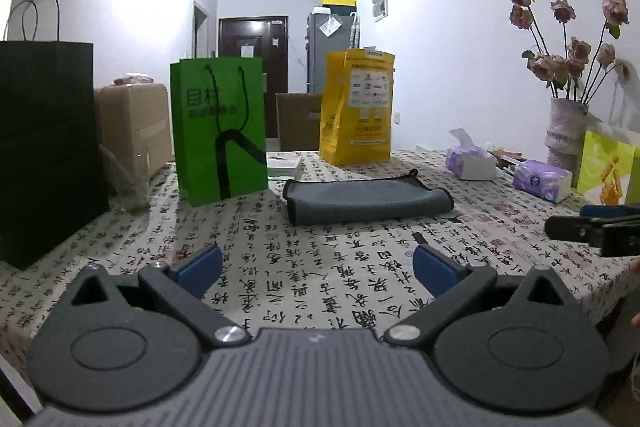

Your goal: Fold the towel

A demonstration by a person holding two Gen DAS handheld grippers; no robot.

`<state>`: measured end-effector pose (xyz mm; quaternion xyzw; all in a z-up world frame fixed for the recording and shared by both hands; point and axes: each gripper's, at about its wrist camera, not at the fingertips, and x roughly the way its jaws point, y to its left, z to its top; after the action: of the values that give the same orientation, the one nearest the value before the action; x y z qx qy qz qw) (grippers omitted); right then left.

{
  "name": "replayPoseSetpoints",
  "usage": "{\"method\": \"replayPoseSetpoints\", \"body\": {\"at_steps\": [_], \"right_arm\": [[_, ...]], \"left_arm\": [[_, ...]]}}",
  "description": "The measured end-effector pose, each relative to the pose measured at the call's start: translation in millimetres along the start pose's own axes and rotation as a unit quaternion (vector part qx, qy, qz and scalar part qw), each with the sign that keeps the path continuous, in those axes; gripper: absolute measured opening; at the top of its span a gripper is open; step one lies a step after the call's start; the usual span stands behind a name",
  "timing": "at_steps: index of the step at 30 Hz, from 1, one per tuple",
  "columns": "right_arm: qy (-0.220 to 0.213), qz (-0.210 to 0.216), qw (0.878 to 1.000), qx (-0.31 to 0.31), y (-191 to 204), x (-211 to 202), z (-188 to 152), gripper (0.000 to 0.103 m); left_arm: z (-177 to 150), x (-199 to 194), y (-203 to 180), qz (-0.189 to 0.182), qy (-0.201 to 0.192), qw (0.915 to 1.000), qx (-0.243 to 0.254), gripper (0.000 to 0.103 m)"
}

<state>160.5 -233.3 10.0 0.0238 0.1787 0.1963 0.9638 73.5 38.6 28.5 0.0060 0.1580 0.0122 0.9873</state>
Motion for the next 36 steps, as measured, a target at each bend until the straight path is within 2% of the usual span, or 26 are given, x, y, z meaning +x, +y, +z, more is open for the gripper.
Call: {"method": "replayPoseSetpoints", "body": {"at_steps": [3,9,12,19,28,36], "right_arm": [[-0.007,-0.002,1.0,-0.015,1.9,-7.7,-1.8,0.102],[-0.002,-0.024,1.0,-0.005,0.1,-13.8,-7.9,0.102],[-0.005,-0.025,1.0,-0.009,8.1,-22.8,-16.2,0.102],[-0.022,-0.032,0.999,-0.021,26.8,-44.8,-30.9,0.102],[-0.031,-0.008,0.999,-0.029,40.5,-65.2,-43.9,0.102],[-0.02,-0.011,0.999,-0.031,42.2,-70.7,-52.7,0.102]], "left_arm": [[-4.6,-4.3,-6.4,-0.002,-0.011,0.9999,0.006,0.103],[-16.9,-10.4,-11.5,-0.012,-0.002,0.9999,0.001,0.103],[-23.5,-16.0,-12.6,0.002,-0.012,0.9999,0.003,0.103],[-36.5,-31.2,-10.5,-0.005,-0.013,0.9998,-0.013,0.103],[-41.3,-44.8,-7.4,0.003,-0.014,0.9998,-0.015,0.103],[-46.7,-51.3,-5.4,-0.007,-0.017,0.9998,-0.003,0.103]]}}
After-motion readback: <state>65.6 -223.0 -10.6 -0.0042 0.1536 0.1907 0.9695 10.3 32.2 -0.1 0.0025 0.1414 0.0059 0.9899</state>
